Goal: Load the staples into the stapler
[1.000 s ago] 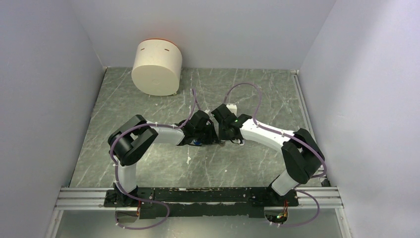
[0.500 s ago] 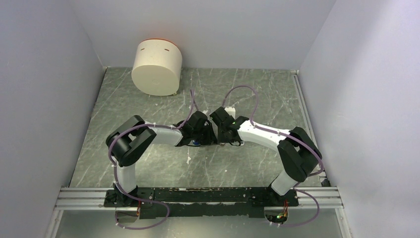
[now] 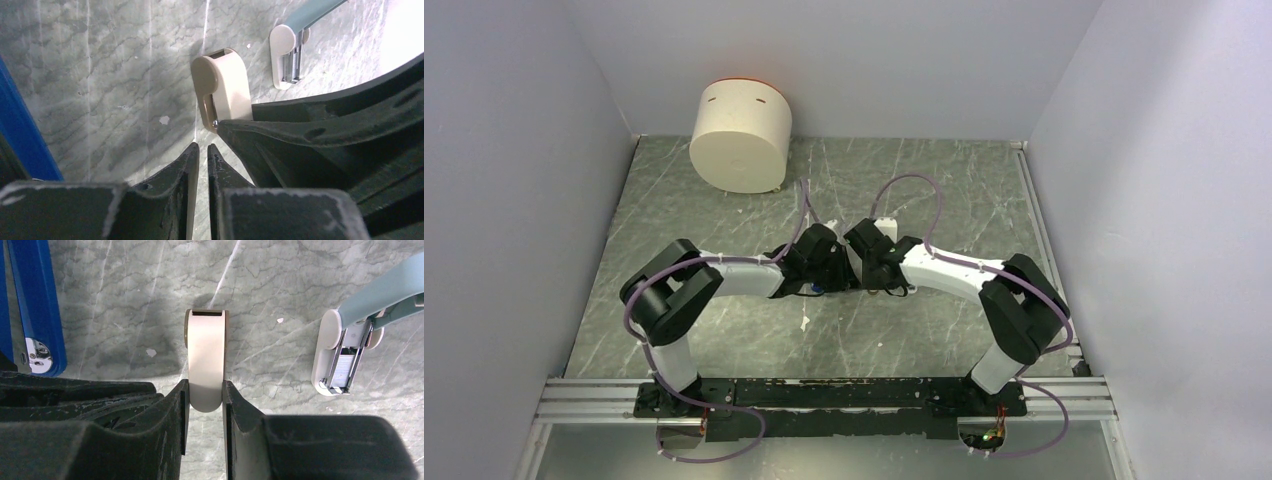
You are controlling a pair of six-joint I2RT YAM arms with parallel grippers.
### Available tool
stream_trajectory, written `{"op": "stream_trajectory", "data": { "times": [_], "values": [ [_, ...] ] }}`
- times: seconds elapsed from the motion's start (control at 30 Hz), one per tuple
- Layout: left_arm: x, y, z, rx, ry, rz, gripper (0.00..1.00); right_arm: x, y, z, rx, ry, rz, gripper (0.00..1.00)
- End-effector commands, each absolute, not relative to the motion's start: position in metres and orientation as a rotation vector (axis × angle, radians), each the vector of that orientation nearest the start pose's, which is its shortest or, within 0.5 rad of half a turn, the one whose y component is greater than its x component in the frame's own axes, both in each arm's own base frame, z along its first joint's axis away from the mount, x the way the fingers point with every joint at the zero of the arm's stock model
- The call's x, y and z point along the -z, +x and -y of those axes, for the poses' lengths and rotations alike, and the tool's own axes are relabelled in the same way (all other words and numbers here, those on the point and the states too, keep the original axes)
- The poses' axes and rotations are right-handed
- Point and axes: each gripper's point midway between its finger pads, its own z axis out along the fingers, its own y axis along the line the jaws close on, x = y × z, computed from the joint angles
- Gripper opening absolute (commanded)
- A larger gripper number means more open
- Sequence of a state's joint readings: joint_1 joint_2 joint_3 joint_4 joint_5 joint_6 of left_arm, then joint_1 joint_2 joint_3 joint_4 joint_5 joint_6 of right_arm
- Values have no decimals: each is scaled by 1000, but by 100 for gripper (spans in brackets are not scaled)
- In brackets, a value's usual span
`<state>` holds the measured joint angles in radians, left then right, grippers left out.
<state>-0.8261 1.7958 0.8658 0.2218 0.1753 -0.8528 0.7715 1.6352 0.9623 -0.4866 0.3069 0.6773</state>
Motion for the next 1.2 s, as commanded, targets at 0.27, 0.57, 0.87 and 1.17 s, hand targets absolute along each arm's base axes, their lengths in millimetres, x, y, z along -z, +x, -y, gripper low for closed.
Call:
{"op": "stream_trajectory", "data": {
  "times": [0.27, 0.57, 0.87, 1.17],
  "values": [
    [-75, 266, 347, 932, 35, -2397, 21, -49, 281, -223, -70, -4, -2583, 35],
    [-121, 274, 323, 850, 13, -2274, 27, -48, 286, -226, -88, -2, -2587, 57],
    [-140, 275, 291, 766, -94, -2196, 30, -19, 282, -231, -83, 1, -2661, 58],
    [-142, 268, 278, 739, -101, -2192, 33, -6, 283, -249, -190, -14, -2691, 37]
  ]
}}
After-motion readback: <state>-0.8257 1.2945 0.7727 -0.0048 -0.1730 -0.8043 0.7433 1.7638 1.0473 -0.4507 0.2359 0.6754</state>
